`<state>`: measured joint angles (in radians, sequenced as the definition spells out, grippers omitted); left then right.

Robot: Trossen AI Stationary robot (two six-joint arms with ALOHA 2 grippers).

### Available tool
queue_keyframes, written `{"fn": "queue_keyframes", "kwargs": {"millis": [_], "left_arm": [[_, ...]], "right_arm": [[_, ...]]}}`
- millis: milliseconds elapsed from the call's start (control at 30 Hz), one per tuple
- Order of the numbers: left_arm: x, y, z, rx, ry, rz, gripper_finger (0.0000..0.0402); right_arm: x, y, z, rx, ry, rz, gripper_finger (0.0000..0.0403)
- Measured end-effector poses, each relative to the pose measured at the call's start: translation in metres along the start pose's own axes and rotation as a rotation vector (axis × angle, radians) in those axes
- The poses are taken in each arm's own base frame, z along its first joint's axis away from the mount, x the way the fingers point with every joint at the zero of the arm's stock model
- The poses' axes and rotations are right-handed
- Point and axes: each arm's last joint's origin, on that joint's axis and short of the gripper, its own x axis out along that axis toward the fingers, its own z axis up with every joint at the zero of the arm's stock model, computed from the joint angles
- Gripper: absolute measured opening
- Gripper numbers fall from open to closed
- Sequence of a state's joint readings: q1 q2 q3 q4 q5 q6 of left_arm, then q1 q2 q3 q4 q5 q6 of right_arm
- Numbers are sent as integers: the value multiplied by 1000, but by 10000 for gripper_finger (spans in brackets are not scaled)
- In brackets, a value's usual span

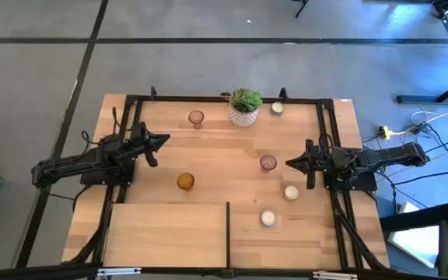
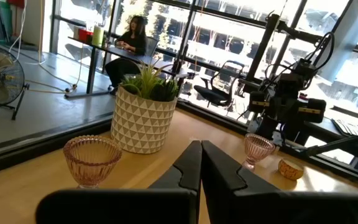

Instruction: Pick & Place candle stick holders

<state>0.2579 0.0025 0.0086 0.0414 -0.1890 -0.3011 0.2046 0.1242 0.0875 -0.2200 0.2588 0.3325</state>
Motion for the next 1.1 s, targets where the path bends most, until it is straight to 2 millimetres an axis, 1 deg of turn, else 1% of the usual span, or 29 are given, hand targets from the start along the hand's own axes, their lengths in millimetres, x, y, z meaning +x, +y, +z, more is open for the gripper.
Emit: {"fn": "queue_keyframes", "kwargs": {"millis": [67,133,333,400,500,700,767,933,1100], "left_arm": [[0,0,0,0,0,0,4],[0,0,0,0,0,0,4],[0,0,0,0,0,0,4],[0,0,0,0,0,0,4],[0,0,0,0,0,0,4],[0,0,0,0,0,0,4],[0,0,0,0,0,0,4],[0,0,0,0,0,0,4],[0,0,0,27,0,0,4]], "right_arm": [[0,0,1,14,-8,2,4],[0,1,3,94,-34,14,4],[-3,7,22,540,-199,128,4],[-4,8,27,649,-242,173,4],[-7,10,35,759,-309,239,4],[-16,11,52,826,-509,298,4],[-18,11,56,837,-551,306,4],[-23,8,62,912,-689,241,4],[-24,5,63,918,-745,161,4]]}}
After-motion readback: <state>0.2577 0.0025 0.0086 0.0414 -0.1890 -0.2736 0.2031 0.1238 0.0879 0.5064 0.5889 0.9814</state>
